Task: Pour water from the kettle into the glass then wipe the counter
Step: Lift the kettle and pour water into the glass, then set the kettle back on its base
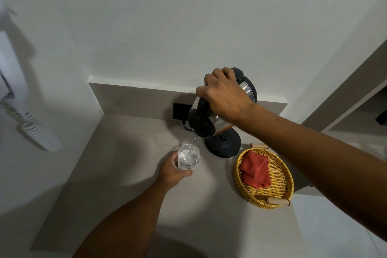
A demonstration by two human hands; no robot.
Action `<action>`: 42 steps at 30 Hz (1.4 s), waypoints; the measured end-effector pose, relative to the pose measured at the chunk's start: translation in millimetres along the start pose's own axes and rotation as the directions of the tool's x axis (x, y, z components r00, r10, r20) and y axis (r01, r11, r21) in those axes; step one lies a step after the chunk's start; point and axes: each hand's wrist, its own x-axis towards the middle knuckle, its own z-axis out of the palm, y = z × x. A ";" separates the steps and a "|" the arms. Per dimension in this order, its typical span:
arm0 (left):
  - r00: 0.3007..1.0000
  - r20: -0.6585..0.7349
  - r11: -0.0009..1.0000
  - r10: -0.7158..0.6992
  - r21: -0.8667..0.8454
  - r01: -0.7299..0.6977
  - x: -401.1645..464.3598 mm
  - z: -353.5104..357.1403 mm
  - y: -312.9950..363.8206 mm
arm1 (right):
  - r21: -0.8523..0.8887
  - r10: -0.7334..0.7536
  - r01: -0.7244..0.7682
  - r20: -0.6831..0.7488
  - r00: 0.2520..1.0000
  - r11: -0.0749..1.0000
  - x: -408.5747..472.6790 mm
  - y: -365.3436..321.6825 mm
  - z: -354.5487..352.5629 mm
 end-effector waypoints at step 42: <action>0.999 -0.013 0.995 0.035 -0.088 -0.036 17.0 6.4 -22.3 | 0.750 0.811 -0.645 0.464 0.357 -0.145 -97.6 84.2 190.1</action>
